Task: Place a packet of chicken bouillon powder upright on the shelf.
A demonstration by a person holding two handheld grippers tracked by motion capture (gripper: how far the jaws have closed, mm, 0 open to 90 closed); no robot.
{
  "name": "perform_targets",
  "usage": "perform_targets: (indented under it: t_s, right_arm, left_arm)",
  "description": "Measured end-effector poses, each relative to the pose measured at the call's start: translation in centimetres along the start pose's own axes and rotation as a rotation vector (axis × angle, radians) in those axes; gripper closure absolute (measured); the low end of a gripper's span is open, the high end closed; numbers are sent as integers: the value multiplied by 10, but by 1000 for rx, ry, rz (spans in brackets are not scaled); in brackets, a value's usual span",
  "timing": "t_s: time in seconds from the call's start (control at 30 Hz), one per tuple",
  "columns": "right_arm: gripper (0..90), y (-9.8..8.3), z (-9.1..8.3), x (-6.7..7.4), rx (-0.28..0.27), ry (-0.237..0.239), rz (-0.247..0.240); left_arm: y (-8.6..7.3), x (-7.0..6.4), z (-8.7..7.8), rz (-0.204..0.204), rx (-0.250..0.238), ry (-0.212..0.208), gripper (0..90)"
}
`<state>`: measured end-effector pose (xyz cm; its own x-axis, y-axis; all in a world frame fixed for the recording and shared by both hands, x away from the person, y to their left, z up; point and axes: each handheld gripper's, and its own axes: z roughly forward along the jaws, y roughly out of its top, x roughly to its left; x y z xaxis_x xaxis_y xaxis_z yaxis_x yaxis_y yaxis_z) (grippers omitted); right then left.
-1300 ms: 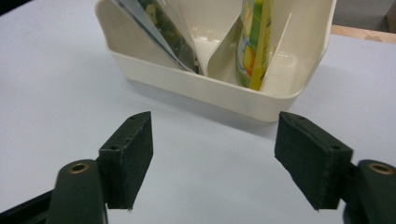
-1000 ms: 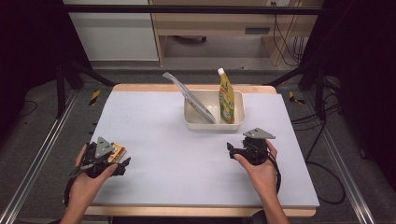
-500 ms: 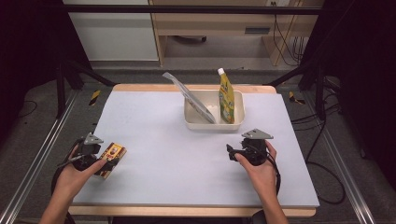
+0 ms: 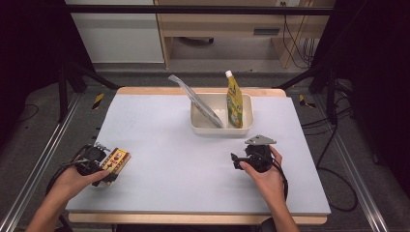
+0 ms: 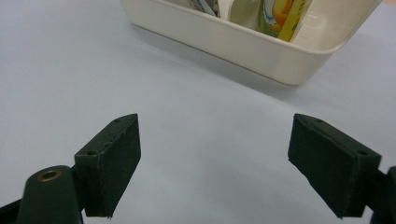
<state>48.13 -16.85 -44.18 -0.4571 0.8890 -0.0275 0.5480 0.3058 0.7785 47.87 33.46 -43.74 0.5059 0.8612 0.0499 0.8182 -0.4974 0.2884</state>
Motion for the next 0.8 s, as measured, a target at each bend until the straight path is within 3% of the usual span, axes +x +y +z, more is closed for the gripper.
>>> perform_targets:
  t_s: [0.13, 0.4, 0.53, 0.67, 0.8]
  right_arm:
    - [173, 0, -1, 1, 1, 2, 7]
    - [173, 0, 0, 2, 0, -1, 2]
    - [173, 1, -1, 2, -7, 0, 10]
    - [173, 2, -2, 3, -11, 0, 6]
    - [176, 3, -1, 6, -15, 5, 1]
  left_arm:
    - [2, 1, 4, 32, 43, 10, 164]
    - [3, 1, 6, 44, 58, 16, 286]
    - [5, -2, 2, 71, 42, 25, 308]
    - [9, -8, -4, 94, -11, 35, 315]
    - [19, -22, -13, 151, -86, 35, 318]
